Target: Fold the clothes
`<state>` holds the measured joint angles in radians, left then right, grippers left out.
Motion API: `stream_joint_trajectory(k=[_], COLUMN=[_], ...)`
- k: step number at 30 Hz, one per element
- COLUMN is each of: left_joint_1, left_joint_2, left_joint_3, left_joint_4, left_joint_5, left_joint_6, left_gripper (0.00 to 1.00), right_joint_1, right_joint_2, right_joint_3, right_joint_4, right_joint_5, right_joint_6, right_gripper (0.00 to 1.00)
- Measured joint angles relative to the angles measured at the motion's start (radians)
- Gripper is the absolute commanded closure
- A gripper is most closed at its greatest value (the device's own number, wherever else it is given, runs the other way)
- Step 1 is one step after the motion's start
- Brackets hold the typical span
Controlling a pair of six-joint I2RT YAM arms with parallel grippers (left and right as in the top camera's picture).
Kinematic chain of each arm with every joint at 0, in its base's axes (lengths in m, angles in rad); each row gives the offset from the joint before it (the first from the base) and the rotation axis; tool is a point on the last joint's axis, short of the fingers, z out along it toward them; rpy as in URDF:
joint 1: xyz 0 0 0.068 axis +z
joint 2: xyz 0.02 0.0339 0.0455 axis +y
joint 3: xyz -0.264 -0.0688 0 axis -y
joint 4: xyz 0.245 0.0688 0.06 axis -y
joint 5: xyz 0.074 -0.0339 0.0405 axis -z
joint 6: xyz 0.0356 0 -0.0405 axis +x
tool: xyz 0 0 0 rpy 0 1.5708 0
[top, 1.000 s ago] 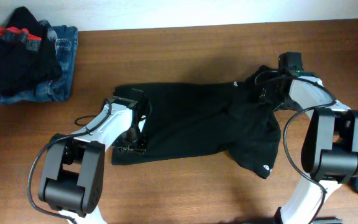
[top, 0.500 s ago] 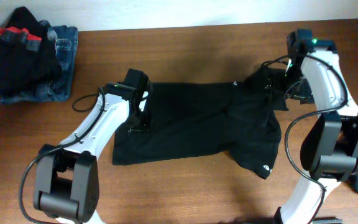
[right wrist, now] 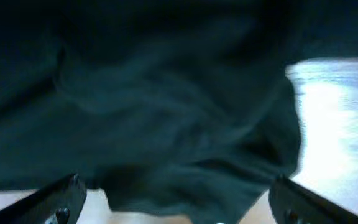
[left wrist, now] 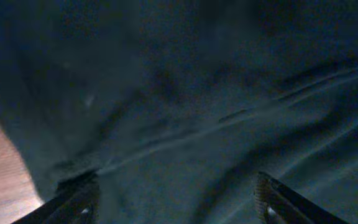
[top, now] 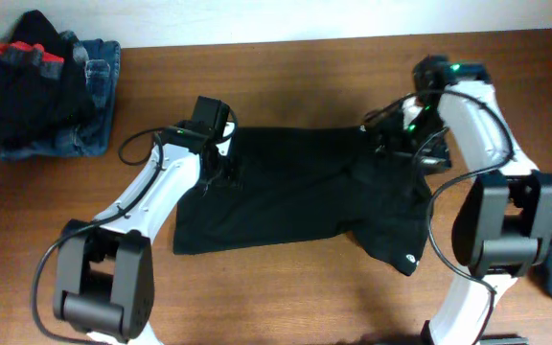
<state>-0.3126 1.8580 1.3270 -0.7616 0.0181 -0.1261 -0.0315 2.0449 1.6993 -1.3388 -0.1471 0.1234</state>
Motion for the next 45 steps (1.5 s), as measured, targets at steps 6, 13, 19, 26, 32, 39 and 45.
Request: stream_joint_trajectory(k=[6,13,19,26,32,39,45], left_joint_1=[0.0,0.008,0.034,0.066,0.067,0.067,0.067], left_joint_2=[0.094,0.121,0.122,0.125,0.164,0.164,0.164], left_joint_3=[0.001,0.001,0.001,0.001,0.002,0.007,0.007], left_joint_4=[0.076,0.101,0.104,0.139,0.135,0.111,0.111], left_joint_5=[0.002,0.0,-0.044,-0.062,-0.055,-0.051,-0.051], left_joint_6=[0.025,0.032,0.039,0.06,0.065,0.068,0.07], left_gripper=[0.21,0.22,0.22,0.39,0.58,0.82,0.83], right_joint_1=[0.004,0.001,0.001,0.001,0.0,0.0,0.0], right_joint_2=[-0.001,-0.001,-0.002,-0.003,-0.003,-0.003,-0.003], right_joint_3=[-0.207,-0.305,-0.309,-0.309,-0.309,-0.31,-0.309], right_joint_4=[0.16,0.278,0.323,0.351,0.359,0.369,0.366], right_joint_5=[-0.021,-0.024,-0.023,-0.016,-0.014,-0.004,-0.005], right_joint_6=[0.029,0.04,0.053,0.057,0.054,0.055,0.057], right_gripper=[0.01,0.01,0.01,0.21,0.6,0.95,0.96])
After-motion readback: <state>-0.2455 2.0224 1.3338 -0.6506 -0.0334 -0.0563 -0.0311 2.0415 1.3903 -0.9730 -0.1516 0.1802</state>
